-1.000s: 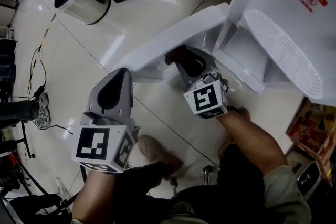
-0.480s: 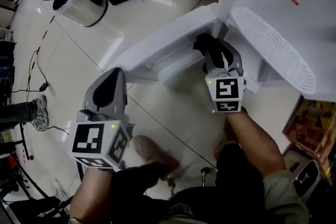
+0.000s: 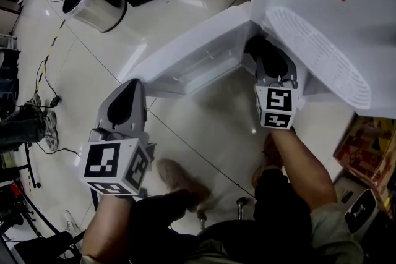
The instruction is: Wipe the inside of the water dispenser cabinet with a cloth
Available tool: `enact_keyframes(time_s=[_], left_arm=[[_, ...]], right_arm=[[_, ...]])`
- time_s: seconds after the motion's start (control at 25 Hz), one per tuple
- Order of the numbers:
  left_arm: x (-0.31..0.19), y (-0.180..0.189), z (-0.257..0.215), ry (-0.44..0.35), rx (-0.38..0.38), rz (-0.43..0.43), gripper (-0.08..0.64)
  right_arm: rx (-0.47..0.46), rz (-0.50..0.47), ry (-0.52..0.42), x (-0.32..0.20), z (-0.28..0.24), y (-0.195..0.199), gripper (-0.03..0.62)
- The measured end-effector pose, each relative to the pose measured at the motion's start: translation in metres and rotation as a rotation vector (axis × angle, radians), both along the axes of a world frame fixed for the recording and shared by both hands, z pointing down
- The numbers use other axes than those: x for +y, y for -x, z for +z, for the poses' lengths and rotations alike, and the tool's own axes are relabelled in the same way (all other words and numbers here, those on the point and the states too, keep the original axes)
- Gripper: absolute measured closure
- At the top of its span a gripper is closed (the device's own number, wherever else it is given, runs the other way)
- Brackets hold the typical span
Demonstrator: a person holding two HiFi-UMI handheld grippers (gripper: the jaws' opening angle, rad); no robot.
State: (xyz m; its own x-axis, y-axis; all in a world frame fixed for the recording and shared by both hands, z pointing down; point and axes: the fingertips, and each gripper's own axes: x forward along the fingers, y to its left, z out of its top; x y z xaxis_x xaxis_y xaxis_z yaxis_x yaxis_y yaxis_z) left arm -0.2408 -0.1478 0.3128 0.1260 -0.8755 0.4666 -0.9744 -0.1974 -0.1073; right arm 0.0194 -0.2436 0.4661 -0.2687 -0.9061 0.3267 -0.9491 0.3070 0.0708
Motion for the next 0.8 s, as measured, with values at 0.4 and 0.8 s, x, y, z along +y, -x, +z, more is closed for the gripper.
enact_keyframes(time_s=[0.4,0.8], left_arm=[[0.000,-0.001,0.002,0.007,0.029,0.027,0.561],[-0.002,0.001,-0.001,0.004,0.064,0.044,0.561]], right_arm=[[-0.082,-0.567,-0.064,0.091,-0.026,0.167,0.459],[0.095,-0.901,-0.024,0.158,0.033,0.263,0.457]])
